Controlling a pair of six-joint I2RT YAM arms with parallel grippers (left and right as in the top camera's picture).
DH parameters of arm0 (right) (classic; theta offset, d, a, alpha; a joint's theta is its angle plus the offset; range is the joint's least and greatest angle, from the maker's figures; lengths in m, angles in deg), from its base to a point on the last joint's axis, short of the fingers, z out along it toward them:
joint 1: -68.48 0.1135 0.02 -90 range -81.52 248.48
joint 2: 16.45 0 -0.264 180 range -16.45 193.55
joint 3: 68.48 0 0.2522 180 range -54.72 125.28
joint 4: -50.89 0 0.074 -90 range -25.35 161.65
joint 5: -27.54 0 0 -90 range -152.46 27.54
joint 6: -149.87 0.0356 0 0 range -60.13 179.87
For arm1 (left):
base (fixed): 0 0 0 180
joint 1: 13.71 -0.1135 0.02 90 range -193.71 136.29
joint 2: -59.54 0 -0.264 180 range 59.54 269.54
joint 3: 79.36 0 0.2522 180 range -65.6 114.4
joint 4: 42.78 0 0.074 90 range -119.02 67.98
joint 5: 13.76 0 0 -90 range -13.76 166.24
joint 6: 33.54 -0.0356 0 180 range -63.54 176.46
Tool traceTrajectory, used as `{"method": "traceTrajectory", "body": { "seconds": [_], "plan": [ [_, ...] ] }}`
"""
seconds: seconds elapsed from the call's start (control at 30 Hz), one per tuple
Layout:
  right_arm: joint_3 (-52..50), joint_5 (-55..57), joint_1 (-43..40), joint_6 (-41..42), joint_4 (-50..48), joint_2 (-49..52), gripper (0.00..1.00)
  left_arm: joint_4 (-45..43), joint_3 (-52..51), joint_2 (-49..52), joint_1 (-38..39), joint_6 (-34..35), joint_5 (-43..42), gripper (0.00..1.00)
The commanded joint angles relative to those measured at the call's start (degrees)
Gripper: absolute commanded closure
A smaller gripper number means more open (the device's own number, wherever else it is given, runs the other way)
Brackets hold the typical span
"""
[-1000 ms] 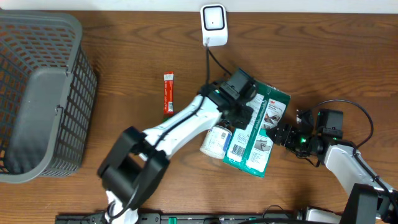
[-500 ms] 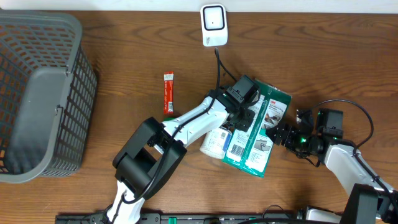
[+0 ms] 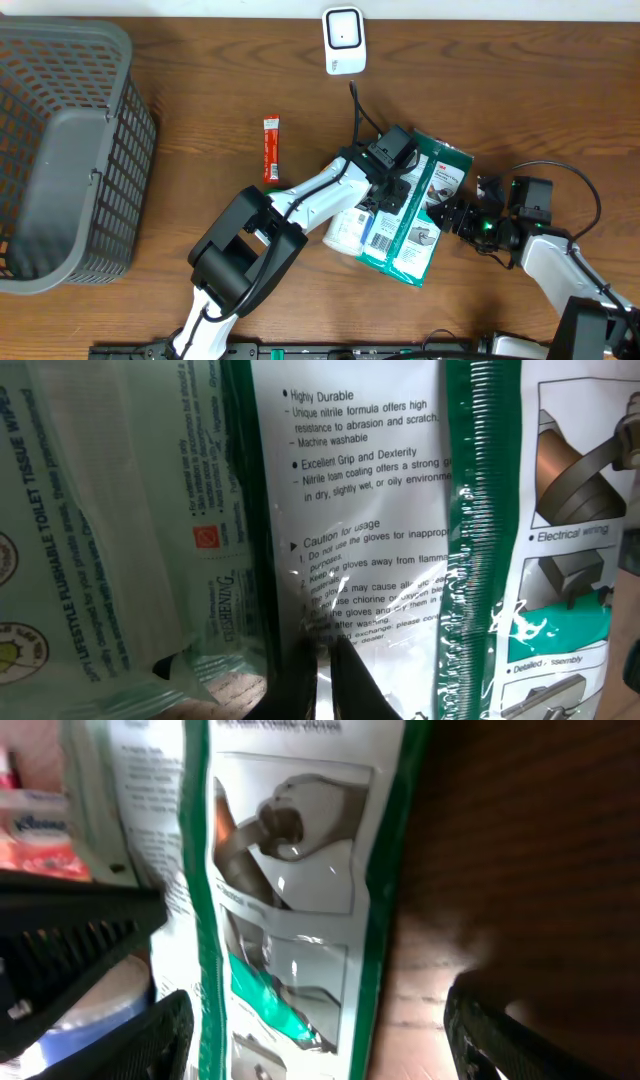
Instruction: Scan the item barcode
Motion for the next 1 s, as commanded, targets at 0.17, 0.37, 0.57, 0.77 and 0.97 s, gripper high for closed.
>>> {"method": "traceTrajectory", "body": {
  "seconds": [0.17, 0.37, 0.57, 0.77, 0.97],
  "plan": [
    [-5.8, 2.9, -0.2, 3.0, -2.7, 2.4, 0.23, 0.1, -0.1, 1.2, 0.2, -0.9, 0.9, 0.92],
    [-7.5, 2.1, 0.5, 3.9, -5.8, 2.4, 0.27, 0.1, -0.1, 1.2, 0.2, -0.9, 0.9, 0.92],
    [-7.6, 1.1, 0.8, 3.9, -6.1, 2.4, 0.3, 0.1, -0.1, 1.2, 0.3, -0.9, 0.9, 0.92],
    [-7.6, -0.1, 3.0, 3.9, -7.0, 2.4, 0.31, 0.1, -0.1, 1.2, 0.3, -0.9, 0.9, 0.92],
    [-7.6, -0.1, 4.7, 6.4, -8.9, 2.4, 0.29, 0.1, -0.1, 1.2, 0.3, -0.9, 0.9, 0.92]
  ]
}}
